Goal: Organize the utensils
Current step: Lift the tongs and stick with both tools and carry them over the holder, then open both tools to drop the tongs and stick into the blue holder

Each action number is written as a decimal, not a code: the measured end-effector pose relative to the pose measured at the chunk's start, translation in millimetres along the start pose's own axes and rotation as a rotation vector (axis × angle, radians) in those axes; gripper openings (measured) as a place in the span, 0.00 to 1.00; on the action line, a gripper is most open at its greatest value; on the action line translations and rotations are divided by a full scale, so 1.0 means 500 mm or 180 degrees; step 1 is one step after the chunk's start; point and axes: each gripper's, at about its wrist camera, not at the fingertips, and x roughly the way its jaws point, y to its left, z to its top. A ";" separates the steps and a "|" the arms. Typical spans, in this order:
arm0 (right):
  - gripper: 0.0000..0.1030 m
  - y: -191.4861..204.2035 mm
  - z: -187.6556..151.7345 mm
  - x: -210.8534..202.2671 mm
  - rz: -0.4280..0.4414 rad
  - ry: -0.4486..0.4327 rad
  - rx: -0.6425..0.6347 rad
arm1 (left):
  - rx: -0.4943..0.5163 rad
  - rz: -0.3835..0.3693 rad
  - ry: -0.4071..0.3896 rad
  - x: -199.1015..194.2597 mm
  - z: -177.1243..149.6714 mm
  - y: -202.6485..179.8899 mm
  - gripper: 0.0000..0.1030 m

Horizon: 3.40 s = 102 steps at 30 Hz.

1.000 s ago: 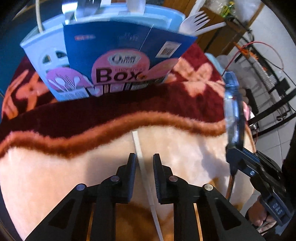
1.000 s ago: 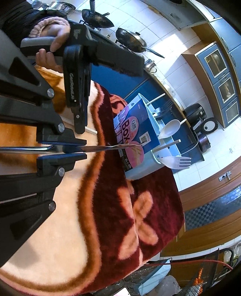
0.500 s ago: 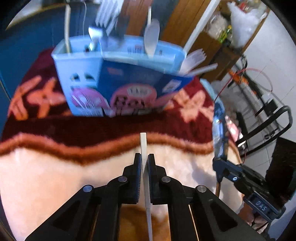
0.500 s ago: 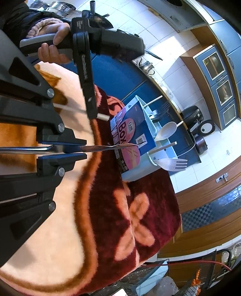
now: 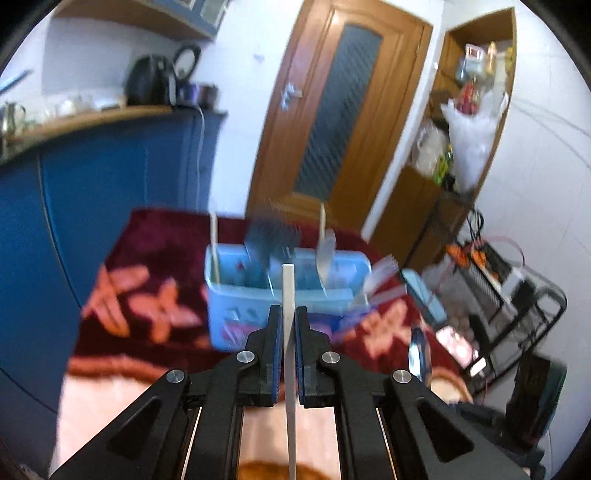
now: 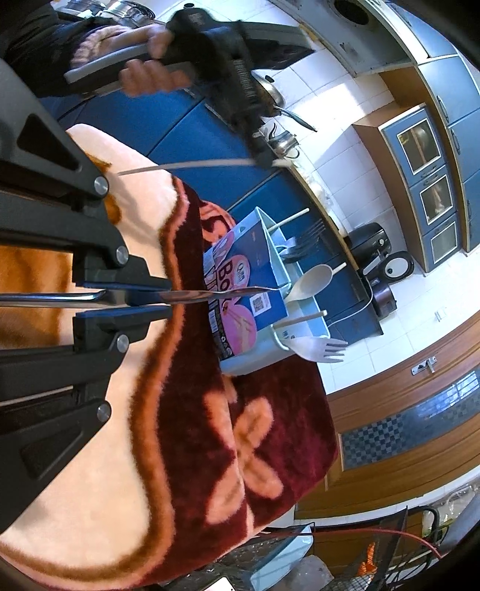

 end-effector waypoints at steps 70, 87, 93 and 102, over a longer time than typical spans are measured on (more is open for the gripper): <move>0.09 0.073 0.254 0.149 -0.0793 -0.1590 -0.0940 | -0.0017 0.0353 -0.0902 0.160 0.056 0.044 0.08; 0.10 0.065 0.233 0.163 -0.0804 -0.1511 -0.0984 | -0.0034 0.0404 -0.0822 0.109 0.034 0.047 0.08; 0.37 0.050 0.217 0.144 -0.0707 -0.1384 -0.0829 | -0.0063 0.0417 -0.0774 0.092 0.022 0.047 0.08; 0.39 0.066 0.195 0.068 -0.0671 -0.1418 -0.0711 | 0.0014 0.0431 -0.0765 0.027 0.002 0.032 0.08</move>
